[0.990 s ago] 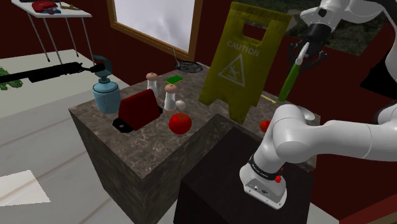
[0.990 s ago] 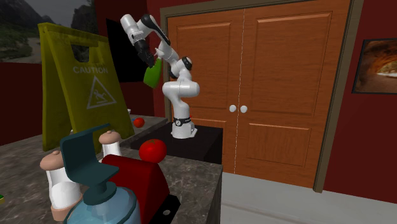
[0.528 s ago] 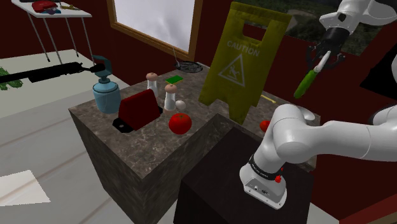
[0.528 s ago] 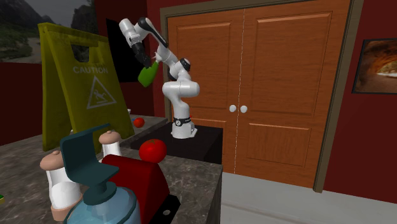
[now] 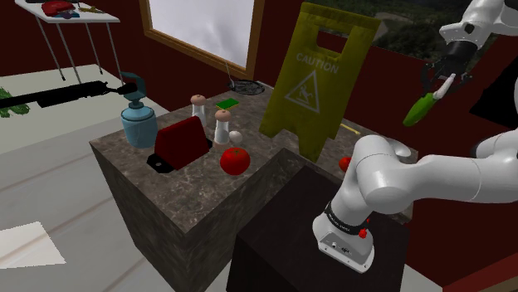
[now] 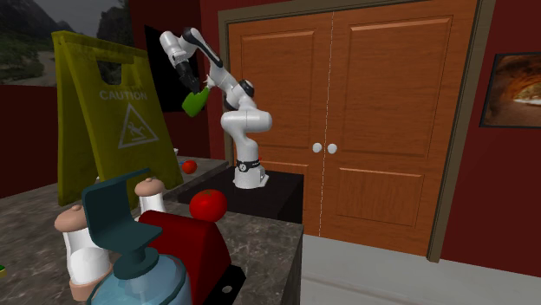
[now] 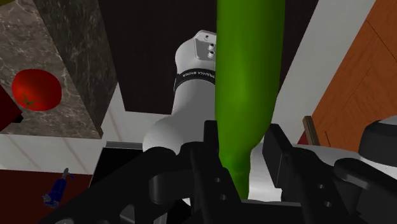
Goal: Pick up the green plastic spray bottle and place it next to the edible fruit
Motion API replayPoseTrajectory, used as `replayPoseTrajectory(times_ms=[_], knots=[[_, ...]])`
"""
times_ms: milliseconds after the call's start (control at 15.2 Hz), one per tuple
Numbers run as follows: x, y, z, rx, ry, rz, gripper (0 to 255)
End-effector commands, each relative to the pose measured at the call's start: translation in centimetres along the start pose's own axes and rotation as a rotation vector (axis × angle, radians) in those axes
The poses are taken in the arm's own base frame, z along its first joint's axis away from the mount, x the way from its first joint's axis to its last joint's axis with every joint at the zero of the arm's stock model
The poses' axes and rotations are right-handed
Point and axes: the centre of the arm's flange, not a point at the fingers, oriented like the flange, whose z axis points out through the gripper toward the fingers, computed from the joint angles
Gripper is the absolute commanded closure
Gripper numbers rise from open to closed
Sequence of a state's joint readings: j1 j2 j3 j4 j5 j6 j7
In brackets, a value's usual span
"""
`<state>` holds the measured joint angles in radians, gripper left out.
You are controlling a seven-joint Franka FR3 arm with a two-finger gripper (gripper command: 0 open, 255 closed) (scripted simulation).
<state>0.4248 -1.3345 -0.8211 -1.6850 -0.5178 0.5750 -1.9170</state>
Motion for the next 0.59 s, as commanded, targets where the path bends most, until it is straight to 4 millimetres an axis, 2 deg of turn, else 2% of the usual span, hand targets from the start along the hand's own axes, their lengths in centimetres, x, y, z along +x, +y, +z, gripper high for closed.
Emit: replayPoseTrajectory(times_ms=[0,528], knots=[[-0.9,-0.5,0.5,0.001,0.0,0.001,255],[-3.0,-0.5,4.1,0.001,0.0,0.001,255]])
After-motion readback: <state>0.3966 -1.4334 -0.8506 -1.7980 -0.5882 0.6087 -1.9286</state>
